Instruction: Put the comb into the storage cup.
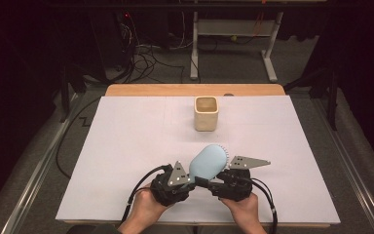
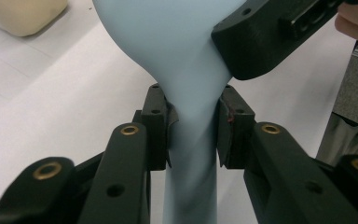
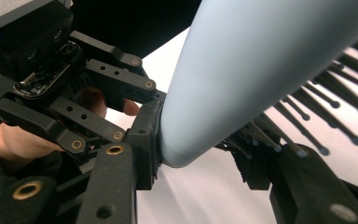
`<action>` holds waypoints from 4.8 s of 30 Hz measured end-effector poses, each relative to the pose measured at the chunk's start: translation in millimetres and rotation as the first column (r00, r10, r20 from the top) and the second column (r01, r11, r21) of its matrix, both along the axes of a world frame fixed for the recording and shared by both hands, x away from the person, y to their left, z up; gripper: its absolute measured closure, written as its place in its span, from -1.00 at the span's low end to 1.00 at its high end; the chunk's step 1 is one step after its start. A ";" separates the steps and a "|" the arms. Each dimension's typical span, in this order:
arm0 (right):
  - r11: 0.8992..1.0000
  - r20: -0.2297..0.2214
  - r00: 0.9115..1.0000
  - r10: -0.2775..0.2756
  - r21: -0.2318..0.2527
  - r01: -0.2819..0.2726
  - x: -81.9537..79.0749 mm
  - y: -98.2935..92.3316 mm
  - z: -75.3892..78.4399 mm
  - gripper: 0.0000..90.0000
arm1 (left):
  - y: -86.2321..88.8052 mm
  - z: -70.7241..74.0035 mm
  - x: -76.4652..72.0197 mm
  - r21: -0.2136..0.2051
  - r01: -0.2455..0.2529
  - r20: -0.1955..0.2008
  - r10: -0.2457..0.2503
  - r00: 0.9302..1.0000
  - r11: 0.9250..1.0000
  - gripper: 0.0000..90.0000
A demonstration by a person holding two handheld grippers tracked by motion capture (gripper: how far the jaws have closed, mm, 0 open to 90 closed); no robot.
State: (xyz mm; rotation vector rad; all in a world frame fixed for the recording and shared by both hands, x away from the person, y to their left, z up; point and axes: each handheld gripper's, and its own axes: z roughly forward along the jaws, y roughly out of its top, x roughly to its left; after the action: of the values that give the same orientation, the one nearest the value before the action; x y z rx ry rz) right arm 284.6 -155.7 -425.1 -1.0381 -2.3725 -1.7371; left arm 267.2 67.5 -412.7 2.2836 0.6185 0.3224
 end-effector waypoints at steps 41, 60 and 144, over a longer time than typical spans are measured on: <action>1.000 -0.035 0.999 -0.014 -0.009 0.013 8.5 -14.7 4.7 0.31 | 18.2 -1.2 4.9 -0.121 -0.014 -0.042 0.009 0.999 0.992 -0.06; 0.999 -0.045 0.999 -0.009 -0.035 0.007 13.9 -18.3 14.3 0.30 | 45.6 -2.2 6.0 -0.196 -0.089 -0.011 0.089 0.996 0.976 -0.24; 0.971 -0.016 0.992 -0.123 -0.208 0.117 35.0 -57.0 57.2 0.28 | 174.4 -45.7 10.7 -0.246 -0.413 0.028 0.433 0.901 0.877 -0.31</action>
State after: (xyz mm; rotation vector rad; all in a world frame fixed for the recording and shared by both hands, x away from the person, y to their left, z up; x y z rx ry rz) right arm 319.6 -212.7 -368.0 -1.2481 -2.5663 -1.5201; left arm 277.8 241.9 -458.4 1.8836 1.0591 0.5214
